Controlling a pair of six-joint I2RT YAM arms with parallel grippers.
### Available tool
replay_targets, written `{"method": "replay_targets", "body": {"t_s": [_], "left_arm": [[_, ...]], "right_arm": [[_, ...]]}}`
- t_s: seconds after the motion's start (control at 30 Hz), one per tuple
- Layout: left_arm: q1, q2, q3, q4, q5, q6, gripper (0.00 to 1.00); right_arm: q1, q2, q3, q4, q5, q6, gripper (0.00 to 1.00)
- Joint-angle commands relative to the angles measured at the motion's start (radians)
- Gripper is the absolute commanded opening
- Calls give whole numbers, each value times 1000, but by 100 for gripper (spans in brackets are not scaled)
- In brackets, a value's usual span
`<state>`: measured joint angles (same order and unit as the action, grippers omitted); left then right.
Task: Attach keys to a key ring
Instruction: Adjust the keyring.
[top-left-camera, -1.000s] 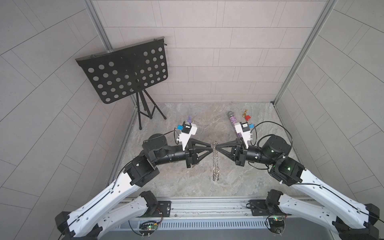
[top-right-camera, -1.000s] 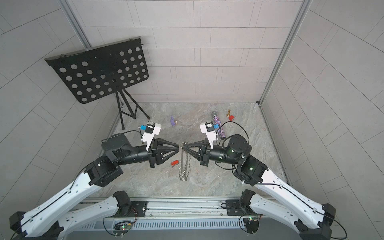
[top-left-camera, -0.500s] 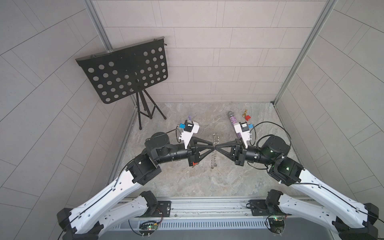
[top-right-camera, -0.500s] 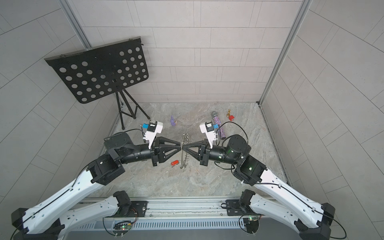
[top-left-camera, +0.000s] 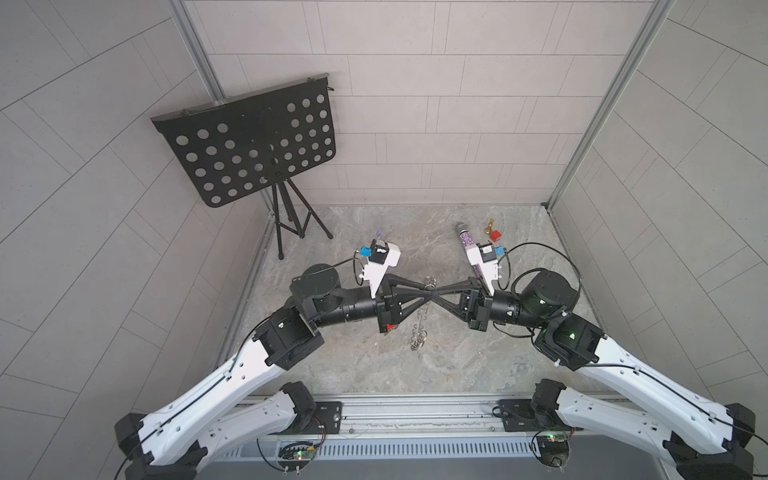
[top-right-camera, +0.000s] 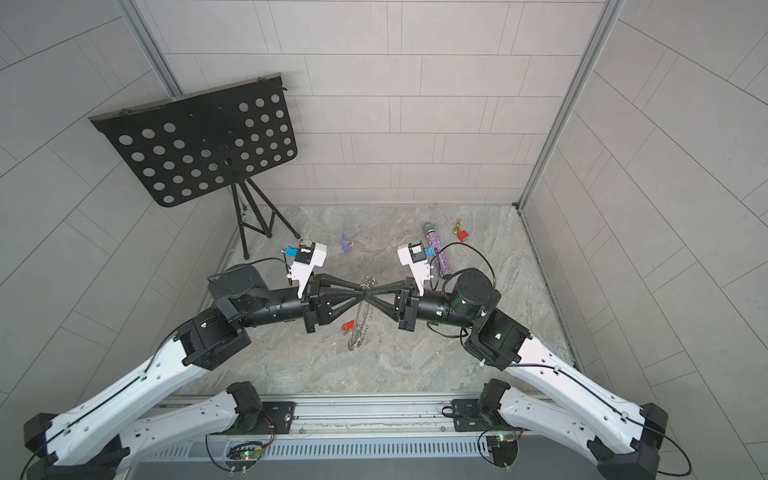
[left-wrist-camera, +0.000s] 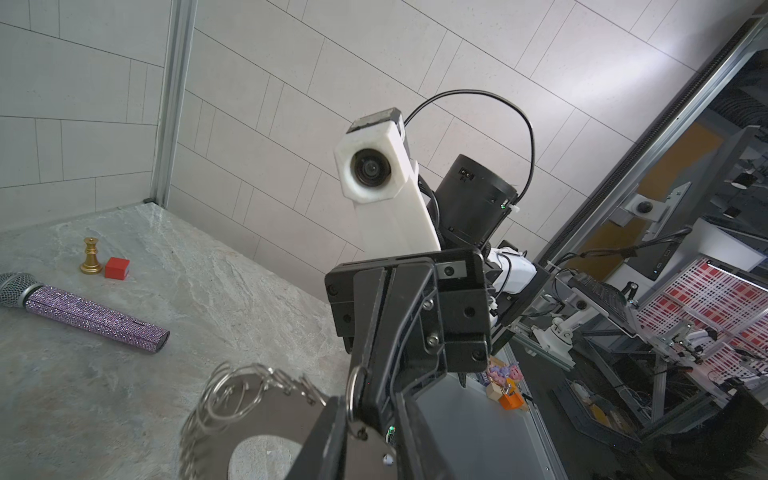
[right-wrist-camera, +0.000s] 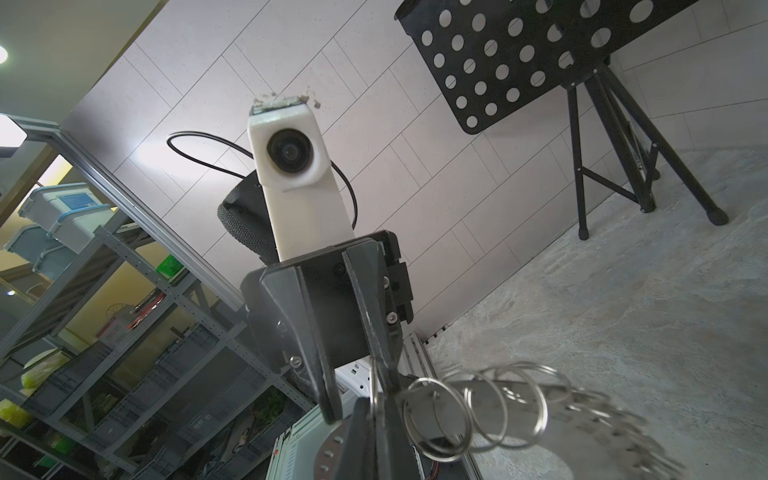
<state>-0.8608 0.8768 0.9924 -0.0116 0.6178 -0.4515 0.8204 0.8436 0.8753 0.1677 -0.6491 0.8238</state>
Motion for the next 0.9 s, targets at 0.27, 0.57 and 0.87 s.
{"method": "replay_targets", "body": {"t_s": [0.27,0.57,0.87], "left_arm": [[-9,-17,26,35,13,5,6],[-10,-17,28,16,22,7,0],[-11,-34,139,-288,21,140,0]], "right_arm": [[10,-6,-2,62,-28,15,0],[13,-20,1,37,-25,-3,21],[13,-161,34,-271,100,-193,71]]}}
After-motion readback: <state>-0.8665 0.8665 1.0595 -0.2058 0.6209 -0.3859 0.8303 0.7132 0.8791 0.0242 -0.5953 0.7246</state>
